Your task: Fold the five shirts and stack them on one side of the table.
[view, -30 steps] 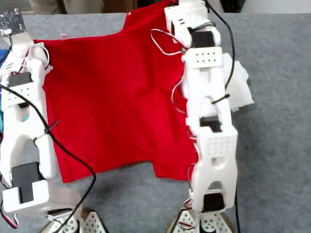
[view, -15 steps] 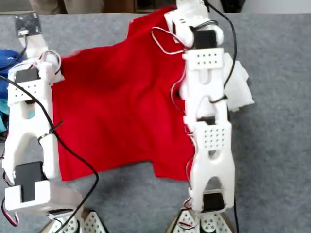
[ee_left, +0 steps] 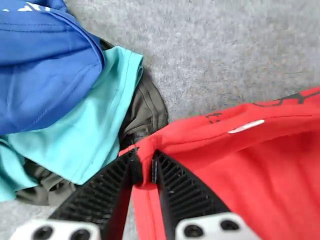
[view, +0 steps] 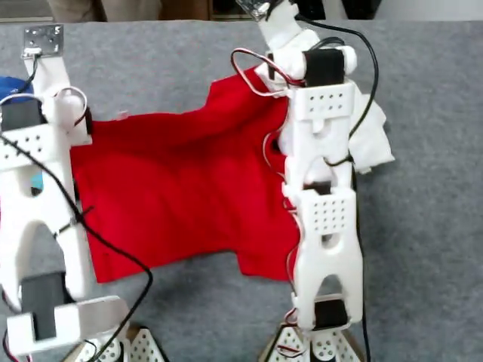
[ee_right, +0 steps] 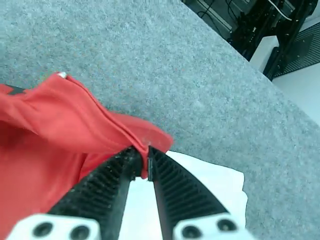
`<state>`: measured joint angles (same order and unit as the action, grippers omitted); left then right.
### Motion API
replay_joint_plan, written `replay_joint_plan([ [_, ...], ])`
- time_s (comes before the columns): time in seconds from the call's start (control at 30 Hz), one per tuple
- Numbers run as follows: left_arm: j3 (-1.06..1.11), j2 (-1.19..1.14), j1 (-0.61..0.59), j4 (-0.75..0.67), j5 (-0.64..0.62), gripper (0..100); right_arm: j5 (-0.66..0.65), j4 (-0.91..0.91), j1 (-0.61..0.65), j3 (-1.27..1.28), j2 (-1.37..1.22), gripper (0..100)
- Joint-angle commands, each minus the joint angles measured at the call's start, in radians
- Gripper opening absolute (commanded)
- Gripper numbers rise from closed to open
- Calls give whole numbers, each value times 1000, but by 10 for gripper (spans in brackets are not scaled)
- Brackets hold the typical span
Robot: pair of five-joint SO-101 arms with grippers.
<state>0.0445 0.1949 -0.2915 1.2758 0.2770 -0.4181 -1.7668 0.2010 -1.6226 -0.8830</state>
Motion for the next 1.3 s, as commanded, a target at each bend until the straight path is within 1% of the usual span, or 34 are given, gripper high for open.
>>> replay_joint_plan([
  [0.0, 110, 147, -6, 3, 46, 19, -23, -26, -7, 12, 105, 1],
  [0.1, 265, 219, -12, -68, 48, 19, -25, -25, 8, 160, 225, 1],
  [0.17, 361, 255, -29, -124, 46, 19, -34, -23, 10, 312, 317, 1],
  [0.23, 431, 280, -38, -152, 46, 19, -54, -21, 10, 472, 407, 1],
  [0.37, 497, 305, -44, -150, 46, 19, -75, 18, -5, 737, 553, 1],
  [0.5, 543, 325, -46, -149, 51, 19, -80, 130, -33, 961, 645, 1],
  [0.7, 637, 412, -46, -147, 52, 19, -95, 256, -33, 1325, 783, 1],
  [0.83, 690, 493, -46, -83, 92, 19, -97, 391, -41, 1612, 946, 1],
  [0.97, 749, 573, -48, -64, 100, 19, -97, 508, -41, 1894, 1112, 1],
  [1.13, 816, 624, -51, -63, 110, 19, -97, 569, -77, 2117, 1270, 1],
  [1.27, 868, 630, -106, -63, 173, 19, -146, 562, -110, 2235, 1363, 1],
])
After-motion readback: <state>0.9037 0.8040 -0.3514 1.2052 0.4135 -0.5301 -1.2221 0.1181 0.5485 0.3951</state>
